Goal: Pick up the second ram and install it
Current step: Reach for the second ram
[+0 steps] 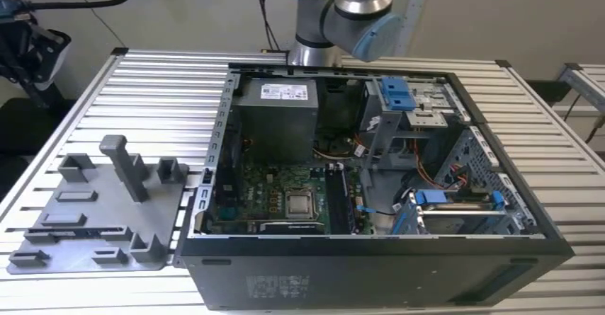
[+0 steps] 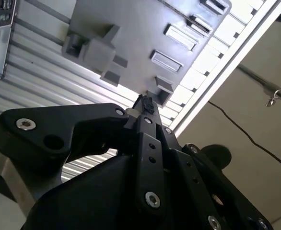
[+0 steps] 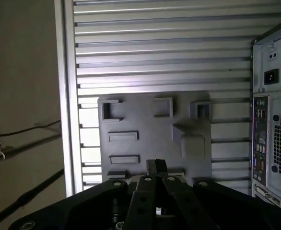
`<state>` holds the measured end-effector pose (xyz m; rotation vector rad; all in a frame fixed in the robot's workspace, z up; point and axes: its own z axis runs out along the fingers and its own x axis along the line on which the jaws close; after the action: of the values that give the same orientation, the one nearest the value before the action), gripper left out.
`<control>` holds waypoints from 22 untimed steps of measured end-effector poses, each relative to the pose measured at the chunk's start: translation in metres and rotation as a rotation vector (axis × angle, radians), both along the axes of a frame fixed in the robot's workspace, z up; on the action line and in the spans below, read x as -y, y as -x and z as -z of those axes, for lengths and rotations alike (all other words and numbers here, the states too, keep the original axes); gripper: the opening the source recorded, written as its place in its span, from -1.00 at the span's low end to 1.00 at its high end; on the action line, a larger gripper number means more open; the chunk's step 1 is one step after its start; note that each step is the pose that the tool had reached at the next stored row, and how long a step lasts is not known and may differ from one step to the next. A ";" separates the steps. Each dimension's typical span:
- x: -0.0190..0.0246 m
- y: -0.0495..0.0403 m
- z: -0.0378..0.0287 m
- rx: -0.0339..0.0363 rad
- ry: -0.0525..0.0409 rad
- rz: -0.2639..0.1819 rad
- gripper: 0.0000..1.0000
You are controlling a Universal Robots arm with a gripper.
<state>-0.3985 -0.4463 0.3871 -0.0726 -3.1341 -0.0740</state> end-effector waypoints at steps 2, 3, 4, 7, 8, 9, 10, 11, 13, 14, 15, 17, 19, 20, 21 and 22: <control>0.0002 0.0000 0.0000 -0.0001 0.0000 -0.023 -0.79; 0.0003 0.0001 0.0000 0.0001 0.0000 -0.041 -0.79; 0.0004 0.0000 0.0000 0.0000 0.0001 -0.056 -0.79; 0.0014 0.0002 0.0001 -0.0001 0.0000 -0.066 -0.79; 0.0022 0.0002 0.0002 -0.0002 0.0000 -0.066 -0.79; 0.0031 0.0002 0.0003 -0.0004 0.0000 -0.066 -0.79; 0.0045 0.0002 0.0004 -0.0005 0.0000 -0.066 -0.79; 0.0063 0.0002 0.0006 -0.0006 0.0000 -0.066 -0.79; 0.0103 0.0002 0.0009 -0.0007 -0.0001 -0.066 -0.79; 0.0127 0.0003 0.0011 -0.0007 -0.0002 -0.066 -0.79; 0.0147 0.0005 0.0012 -0.0008 -0.0001 -0.066 -0.79; 0.0189 0.0013 0.0015 -0.0007 0.0000 -0.066 -0.79; 0.0234 0.0027 0.0020 -0.0007 -0.0001 -0.066 -0.79; 0.0255 0.0035 0.0022 -0.0006 -0.0001 -0.066 -0.79; 0.0277 0.0040 0.0023 -0.0007 -0.0001 -0.066 -0.79; 0.0302 0.0042 0.0025 -0.0007 -0.0001 -0.066 -0.79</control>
<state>-0.4027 -0.4765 0.3846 0.0309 -3.1326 -0.0737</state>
